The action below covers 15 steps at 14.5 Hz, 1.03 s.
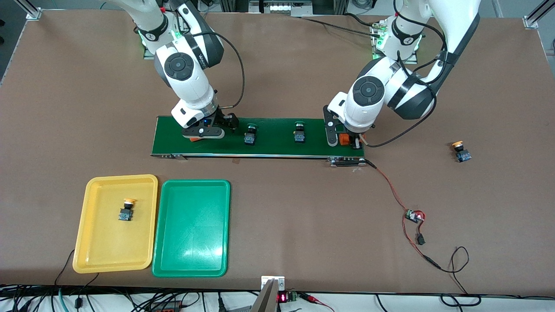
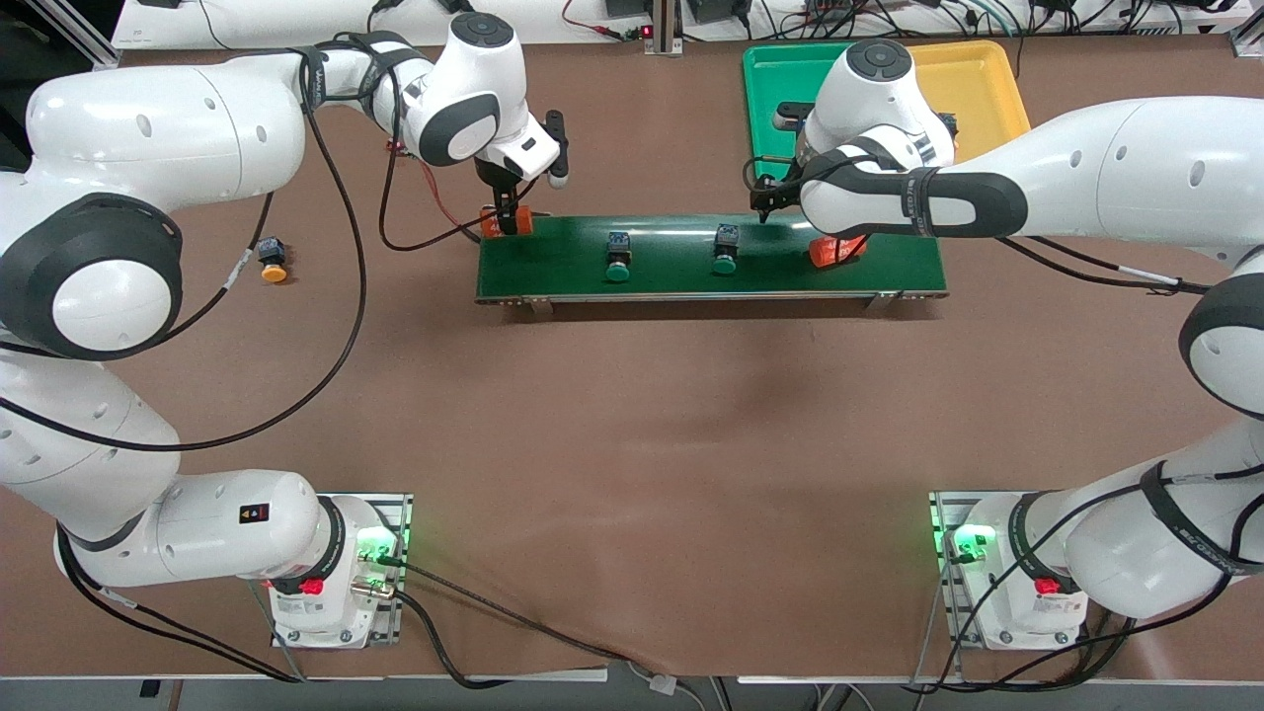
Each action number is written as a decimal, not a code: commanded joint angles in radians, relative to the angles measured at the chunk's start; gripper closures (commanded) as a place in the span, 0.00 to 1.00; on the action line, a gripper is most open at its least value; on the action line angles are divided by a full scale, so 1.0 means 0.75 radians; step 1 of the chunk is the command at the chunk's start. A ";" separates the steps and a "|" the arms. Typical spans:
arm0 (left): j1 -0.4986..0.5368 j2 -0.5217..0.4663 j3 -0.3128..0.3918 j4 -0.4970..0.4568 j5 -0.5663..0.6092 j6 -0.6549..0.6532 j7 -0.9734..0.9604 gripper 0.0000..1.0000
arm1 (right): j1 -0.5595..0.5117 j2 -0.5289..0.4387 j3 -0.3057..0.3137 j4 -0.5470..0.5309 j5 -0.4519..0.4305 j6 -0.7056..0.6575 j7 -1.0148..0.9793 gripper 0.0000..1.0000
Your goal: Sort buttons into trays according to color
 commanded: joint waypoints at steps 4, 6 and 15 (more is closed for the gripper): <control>-0.025 0.043 0.003 -0.026 0.032 0.055 0.143 0.98 | 0.015 0.027 -0.010 0.033 0.018 -0.006 0.136 0.00; -0.023 0.035 0.001 -0.059 0.030 0.055 0.145 0.99 | 0.017 0.035 -0.010 0.041 0.017 -0.006 0.140 0.00; 0.028 -0.089 -0.013 -0.079 -0.078 0.040 0.145 0.00 | 0.091 0.148 -0.012 0.084 -0.005 -0.004 0.143 0.00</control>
